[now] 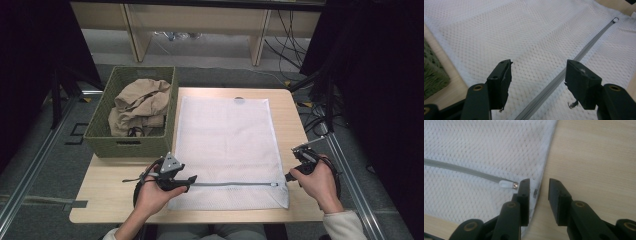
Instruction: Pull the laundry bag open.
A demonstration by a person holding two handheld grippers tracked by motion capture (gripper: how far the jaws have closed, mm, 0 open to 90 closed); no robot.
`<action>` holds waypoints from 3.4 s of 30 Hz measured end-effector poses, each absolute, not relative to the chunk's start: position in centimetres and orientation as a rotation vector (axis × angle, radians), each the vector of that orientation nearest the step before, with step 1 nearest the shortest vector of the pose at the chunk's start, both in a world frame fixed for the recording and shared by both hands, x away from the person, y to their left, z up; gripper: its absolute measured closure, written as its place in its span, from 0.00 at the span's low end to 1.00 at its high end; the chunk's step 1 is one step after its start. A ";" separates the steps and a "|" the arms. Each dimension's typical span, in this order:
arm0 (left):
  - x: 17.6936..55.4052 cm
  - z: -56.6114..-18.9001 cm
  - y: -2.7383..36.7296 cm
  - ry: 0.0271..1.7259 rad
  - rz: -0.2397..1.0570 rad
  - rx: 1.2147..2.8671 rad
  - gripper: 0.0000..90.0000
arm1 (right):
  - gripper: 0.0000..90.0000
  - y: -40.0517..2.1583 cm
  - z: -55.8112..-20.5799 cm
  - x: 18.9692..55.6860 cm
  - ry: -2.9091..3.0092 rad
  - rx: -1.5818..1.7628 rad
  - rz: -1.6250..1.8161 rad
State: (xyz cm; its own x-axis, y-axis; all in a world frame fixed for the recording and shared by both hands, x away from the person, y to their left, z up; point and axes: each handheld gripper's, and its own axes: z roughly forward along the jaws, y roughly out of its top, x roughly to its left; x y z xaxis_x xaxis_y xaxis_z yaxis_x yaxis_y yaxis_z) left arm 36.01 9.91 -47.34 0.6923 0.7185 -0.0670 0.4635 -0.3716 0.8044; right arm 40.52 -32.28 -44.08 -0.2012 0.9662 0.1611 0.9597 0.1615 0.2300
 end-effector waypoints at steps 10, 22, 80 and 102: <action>36.9 -47.0 6.2 0.815 0.322 2.108 0.47 | 0.77 -32.4 -45.1 41.1 2.436 1.988 0.391; 37.2 -46.2 2.9 0.700 0.254 2.157 0.50 | 0.76 -32.1 -45.2 41.5 2.433 2.064 0.338; 38.8 -48.3 -10.6 0.396 0.083 2.227 0.74 | 0.96 -29.2 -43.2 40.7 2.489 1.857 0.376; 39.7 -48.3 -12.9 0.414 -0.018 2.188 0.85 | 0.96 -28.7 -41.9 40.2 2.461 1.858 0.422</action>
